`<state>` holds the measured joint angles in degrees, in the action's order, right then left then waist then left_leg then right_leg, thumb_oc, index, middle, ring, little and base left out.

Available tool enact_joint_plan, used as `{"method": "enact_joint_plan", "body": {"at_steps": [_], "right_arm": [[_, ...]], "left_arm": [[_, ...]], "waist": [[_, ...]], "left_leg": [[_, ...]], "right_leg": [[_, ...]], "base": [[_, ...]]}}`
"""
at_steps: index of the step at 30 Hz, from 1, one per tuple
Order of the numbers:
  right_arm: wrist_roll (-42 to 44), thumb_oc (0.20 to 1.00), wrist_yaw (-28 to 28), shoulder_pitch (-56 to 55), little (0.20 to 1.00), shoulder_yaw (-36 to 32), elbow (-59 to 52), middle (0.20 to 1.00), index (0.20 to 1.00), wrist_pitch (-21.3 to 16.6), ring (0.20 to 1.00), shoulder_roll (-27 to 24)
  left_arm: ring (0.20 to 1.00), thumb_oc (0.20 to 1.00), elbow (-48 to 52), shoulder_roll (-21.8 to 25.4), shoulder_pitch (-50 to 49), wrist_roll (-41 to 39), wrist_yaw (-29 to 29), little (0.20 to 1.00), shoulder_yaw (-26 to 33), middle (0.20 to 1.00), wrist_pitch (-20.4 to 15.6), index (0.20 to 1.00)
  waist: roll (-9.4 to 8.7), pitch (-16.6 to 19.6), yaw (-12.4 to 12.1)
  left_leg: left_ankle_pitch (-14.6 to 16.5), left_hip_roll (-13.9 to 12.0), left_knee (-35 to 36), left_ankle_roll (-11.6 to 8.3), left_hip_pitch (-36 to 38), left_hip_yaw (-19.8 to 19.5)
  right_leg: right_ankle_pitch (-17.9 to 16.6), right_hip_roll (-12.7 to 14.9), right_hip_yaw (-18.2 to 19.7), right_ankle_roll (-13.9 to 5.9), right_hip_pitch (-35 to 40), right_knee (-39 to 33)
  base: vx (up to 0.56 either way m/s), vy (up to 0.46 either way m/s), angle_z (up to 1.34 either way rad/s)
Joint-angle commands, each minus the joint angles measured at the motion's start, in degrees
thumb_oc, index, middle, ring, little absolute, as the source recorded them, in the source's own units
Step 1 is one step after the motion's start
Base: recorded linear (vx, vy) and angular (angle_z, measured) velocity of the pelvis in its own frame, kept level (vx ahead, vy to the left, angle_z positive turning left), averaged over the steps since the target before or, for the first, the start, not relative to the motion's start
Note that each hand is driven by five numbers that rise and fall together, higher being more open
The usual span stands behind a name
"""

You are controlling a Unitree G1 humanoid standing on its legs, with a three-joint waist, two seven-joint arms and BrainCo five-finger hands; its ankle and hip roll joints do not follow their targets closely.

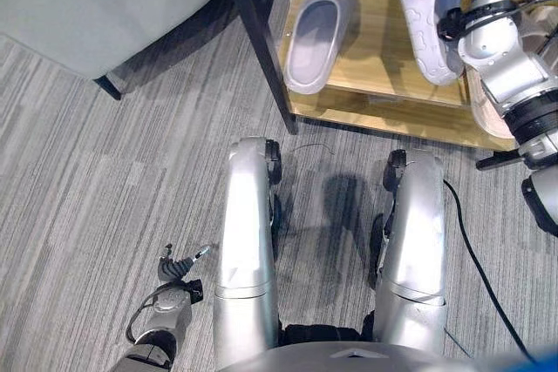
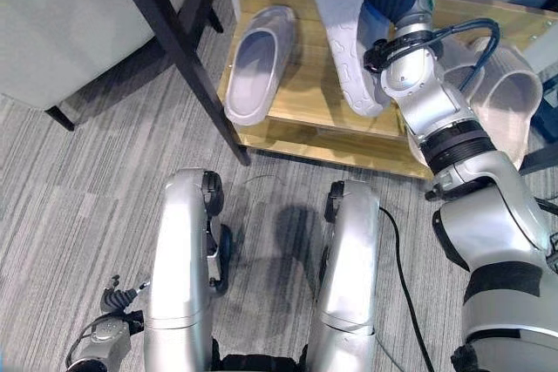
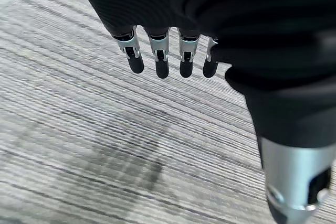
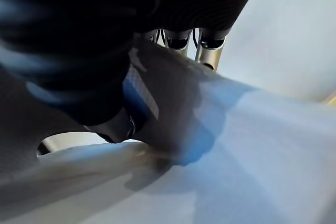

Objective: Arrange the slippers neatly on the shoe rack.

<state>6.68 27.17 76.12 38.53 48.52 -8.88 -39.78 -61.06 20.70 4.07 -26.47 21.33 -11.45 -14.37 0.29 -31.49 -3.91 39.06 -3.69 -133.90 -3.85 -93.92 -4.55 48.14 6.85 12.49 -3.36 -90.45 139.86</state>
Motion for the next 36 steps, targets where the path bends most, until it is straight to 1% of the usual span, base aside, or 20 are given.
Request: {"method": "enact_joint_plan", "body": {"at_steps": [1,5,11,15,18,20,22,24,25,27,28,30,34,36], "right_arm": [[1.04,0.2,0.56,1.08,0.2,-2.69,-1.91,0.2,0.2,1.18,0.2,-2.95],[0.32,0.2,0.97,0.26,0.2,-3.57,1.96,0.2,0.2,2.08,0.2,-2.23],[0.3,0.2,1.02,-1.41,0.2,-5.22,5.18,0.2,0.2,2.04,0.2,0.18],[1.31,0.2,0.6,-1.14,0.2,-5.23,6.56,0.2,0.2,1.64,0.2,1.85],[-0.37,0.2,0.01,-0.76,0.2,-3.83,6.6,0.2,0.2,1.89,0.2,2.17],[0.25,0.2,0.41,-0.41,0.2,-4.19,9.08,0.2,0.2,1.46,0.2,3.22],[0.79,0.2,0.94,-0.58,0.2,-4.55,9.44,0.2,0.2,1.5,0.2,3.15],[1.09,0.62,1.35,-0.42,0.62,-5.1,11.18,0.62,0.62,1.65,0.62,3.1],[1.12,1.0,1.26,-0.18,1.0,-4.98,12.36,1.0,1.0,1.83,1.0,3.08],[0.72,1.0,0.71,1.01,1.0,-4.15,15.57,1.0,1.0,2.2,1.0,3.59],[3.22,1.0,0.62,0.89,1.0,-4.51,14.24,1.0,1.0,2.35,1.0,6.2],[4.68,1.0,0.71,1.2,1.0,-5.26,15.06,1.0,1.0,2.58,1.0,7.49],[5.98,1.0,0.58,2.57,1.0,-5.36,17.71,1.0,1.0,3.07,1.0,8.36],[6.38,1.0,0.7,3.27,1.0,-5.43,19.14,1.0,1.0,3.0,1.0,8.89]], "left_arm": [[1.0,1.0,-1.46,0.43,0.04,-0.99,0.01,1.0,-3.39,1.0,-1.02,1.0],[1.0,1.0,-2.76,0.29,0.62,-0.13,0.06,1.0,-3.7,1.0,-0.68,1.0],[1.0,1.0,-4.17,-0.08,1.21,0.81,0.23,1.0,-3.94,1.0,-0.3,1.0],[1.0,1.0,-4.29,-0.25,1.7,0.18,0.16,1.0,-4.08,1.0,-0.48,1.0],[1.0,1.0,-4.84,-0.52,1.75,0.47,0.08,1.0,-4.15,1.0,-0.26,1.0],[1.0,1.0,-5.05,-0.69,1.13,0.84,0.14,1.0,-4.88,1.0,-0.12,1.0],[1.0,1.0,-4.92,-0.72,0.61,0.77,0.08,1.0,-5.17,1.0,-0.16,1.0],[1.0,1.0,-5.31,-0.88,0.25,0.73,-0.03,1.0,-5.43,1.0,-0.15,1.0],[1.0,1.0,-5.66,-0.96,0.22,0.85,0.01,1.0,-5.54,1.0,-0.07,1.0],[1.0,1.0,-6.24,-0.95,0.15,1.13,-0.16,1.0,-5.98,1.0,-0.04,1.0],[1.0,1.0,-6.37,-1.21,2.78,1.58,-0.03,1.0,-7.38,1.0,0.38,1.0],[1.0,1.0,-4.87,-1.58,2.68,0.48,-0.75,1.0,-8.01,1.0,0.55,1.0],[1.0,1.0,-4.62,-1.6,1.73,-0.08,-1.89,1.0,-8.64,1.0,0.9,1.0],[1.0,1.0,-6.08,-2.05,0.07,0.63,-2.73,1.0,-9.18,1.0,1.46,1.0]], "waist": [[1.72,1.7,-1.46],[1.6,1.7,-1.33],[1.43,1.7,-1.37],[1.16,1.7,-1.8],[0.92,1.7,-1.99],[1.05,1.7,-2.46],[1.06,1.7,-2.78],[1.1,1.7,-2.91],[1.12,1.7,-2.95],[1.39,1.7,-3.27],[0.88,1.7,-2.5],[1.02,1.7,-2.56],[1.03,1.7,-2.78],[1.1,1.7,-3.07]], "left_leg": [[6.76,1.85,2.0,2.8,3.96,-6.25],[6.79,2.2,1.94,2.63,3.96,-6.2],[7.22,2.63,0.97,2.15,3.96,-6.25],[7.15,2.92,0.98,1.86,3.96,-6.24],[7.31,3.09,0.65,1.74,3.96,-6.38],[7.29,3.34,0.7,1.71,3.96,-6.47],[7.36,3.6,1.08,1.82,3.96,-6.41],[7.45,3.56,1.1,1.89,3.96,-6.23],[7.52,3.61,1.05,1.9,3.96,-6.16],[7.63,3.63,1.06,1.93,3.96,-6.2],[7.77,3.48,0.83,2.07,3.96,-6.06],[7.91,3.63,0.71,2.11,3.96,-5.98],[8.15,3.62,0.34,2.09,3.96,-5.86],[8.4,3.58,-0.1,2.07,3.96,-5.78]], "right_leg": [[-5.56,1.48,5.65,4.9,5.03,0.26],[-5.71,1.59,5.98,4.82,5.59,0.4],[-5.62,1.85,6.01,4.9,6.18,1.19],[-5.82,1.85,5.76,4.95,6.71,1.35],[-5.76,1.85,5.79,5.04,6.82,1.51],[-5.88,1.72,5.86,5.18,6.8,1.48],[-6.03,1.7,6.04,5.33,6.76,1.19],[-6.14,1.77,6.14,5.45,6.81,1.12],[-6.16,1.66,6.18,5.5,6.76,1.16],[-6.27,1.69,6.05,5.51,6.71,0.97],[-6.5,1.41,6.07,5.39,6.69,0.96],[-6.47,1.23,6.03,5.32,6.74,1.02],[-6.28,1.23,5.94,5.38,6.72,1.22],[-6.34,1.28,5.72,5.37,6.78,1.45]], "base": [[0.01,0.024,0.06],[0.0,0.015,0.03],[0.0,0.011,0.0],[0.0,0.0,0.0],[0.0,0.0,0.0],[0.01,0.035,0.01],[0.0,0.019,0.0],[0.0,0.0,0.0],[-0.01,0.031,0.01],[0.0,0.04,0.02],[0.0,0.059,0.03],[0.0,0.062,0.0],[-0.01,0.028,-0.02],[0.0,0.053,-0.03]]}}
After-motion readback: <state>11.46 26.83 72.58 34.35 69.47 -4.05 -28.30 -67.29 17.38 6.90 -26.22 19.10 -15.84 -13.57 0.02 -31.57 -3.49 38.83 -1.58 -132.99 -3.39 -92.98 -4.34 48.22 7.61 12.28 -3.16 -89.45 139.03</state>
